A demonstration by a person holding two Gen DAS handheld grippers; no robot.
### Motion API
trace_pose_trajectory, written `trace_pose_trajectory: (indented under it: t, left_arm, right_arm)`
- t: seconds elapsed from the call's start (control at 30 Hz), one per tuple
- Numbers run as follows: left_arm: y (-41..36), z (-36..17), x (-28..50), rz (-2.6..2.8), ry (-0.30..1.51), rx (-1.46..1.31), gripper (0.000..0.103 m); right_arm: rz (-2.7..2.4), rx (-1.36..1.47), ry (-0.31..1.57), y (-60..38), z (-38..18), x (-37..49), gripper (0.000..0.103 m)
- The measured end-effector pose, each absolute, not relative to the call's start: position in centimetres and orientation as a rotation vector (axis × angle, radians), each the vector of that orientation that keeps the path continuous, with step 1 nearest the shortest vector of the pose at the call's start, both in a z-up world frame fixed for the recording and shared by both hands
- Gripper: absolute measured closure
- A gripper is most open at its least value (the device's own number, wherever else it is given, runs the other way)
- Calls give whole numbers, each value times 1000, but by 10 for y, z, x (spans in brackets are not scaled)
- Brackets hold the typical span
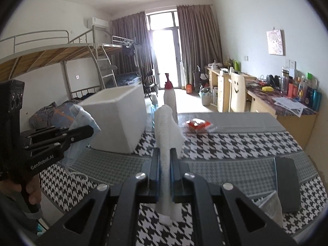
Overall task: Organize soft objects
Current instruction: 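Carry the mask and tissue in both grippers over the white foam box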
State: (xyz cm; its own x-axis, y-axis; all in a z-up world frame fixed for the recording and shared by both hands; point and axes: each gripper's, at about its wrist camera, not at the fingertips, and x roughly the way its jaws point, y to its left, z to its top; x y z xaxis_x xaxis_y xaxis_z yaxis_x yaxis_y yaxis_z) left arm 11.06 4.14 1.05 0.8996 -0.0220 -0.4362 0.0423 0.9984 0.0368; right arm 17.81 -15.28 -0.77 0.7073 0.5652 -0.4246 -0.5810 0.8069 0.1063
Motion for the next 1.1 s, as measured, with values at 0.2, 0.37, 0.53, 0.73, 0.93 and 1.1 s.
trace_pose_trajectory:
  t: [0.2,0.37,0.53,0.73,0.93,1.1]
  left_arm:
    - [49,21,115,-20,436,32,98]
    - [51,29,120,-15,419,39,98]
    - [54,39,123,-11,396,39,98]
    - [57,46,128,-11,382,39,98]
    - [62,53,133,-2,375,37,98]
    - [72,61,140,15,367,19,98]
  right_arm:
    - [663,-31,434,-142,6,188,92]
    - [679,-31,425,-134,14,195,92]
    - [689,-34,417,-128,23,200,92]
    - [701,-44,400,-122,34,203,92]
    - [711,-51,389,-113,42,205,92]
    - [739,-54,394,-102,50,209,92]
